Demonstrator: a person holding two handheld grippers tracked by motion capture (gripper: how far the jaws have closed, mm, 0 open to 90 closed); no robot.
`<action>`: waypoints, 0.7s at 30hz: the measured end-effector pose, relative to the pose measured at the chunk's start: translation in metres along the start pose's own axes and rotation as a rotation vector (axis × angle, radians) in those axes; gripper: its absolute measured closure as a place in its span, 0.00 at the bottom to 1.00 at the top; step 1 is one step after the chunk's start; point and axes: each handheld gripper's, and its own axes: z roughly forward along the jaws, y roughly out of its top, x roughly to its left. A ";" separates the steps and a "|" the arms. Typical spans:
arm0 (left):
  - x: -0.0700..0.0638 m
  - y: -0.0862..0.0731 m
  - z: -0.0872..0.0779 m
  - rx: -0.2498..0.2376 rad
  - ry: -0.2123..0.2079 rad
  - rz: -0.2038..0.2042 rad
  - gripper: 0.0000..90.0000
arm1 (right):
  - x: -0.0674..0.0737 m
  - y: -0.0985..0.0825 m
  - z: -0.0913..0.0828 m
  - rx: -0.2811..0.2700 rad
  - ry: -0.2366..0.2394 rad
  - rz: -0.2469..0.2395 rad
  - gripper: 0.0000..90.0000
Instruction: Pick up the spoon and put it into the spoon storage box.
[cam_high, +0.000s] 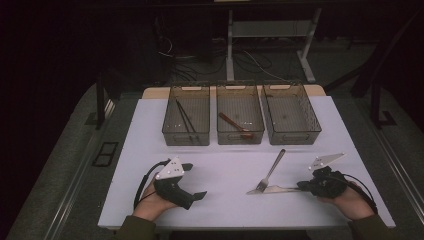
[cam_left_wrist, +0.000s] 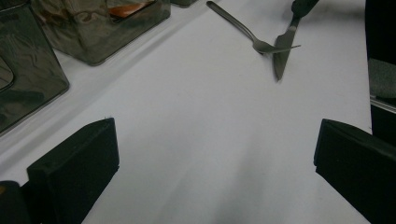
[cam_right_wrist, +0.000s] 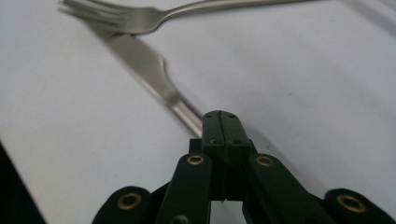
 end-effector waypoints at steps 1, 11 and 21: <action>0.000 0.000 0.000 0.002 0.001 0.000 0.00 | 0.002 -0.001 0.000 0.001 -0.002 -0.004 1.00; 0.001 0.000 0.000 0.000 0.001 -0.003 0.00 | -0.011 -0.002 -0.007 -0.032 -0.031 0.031 1.00; 0.001 0.000 0.000 0.003 0.000 -0.001 0.00 | -0.009 0.006 0.010 0.015 -0.013 -0.014 1.00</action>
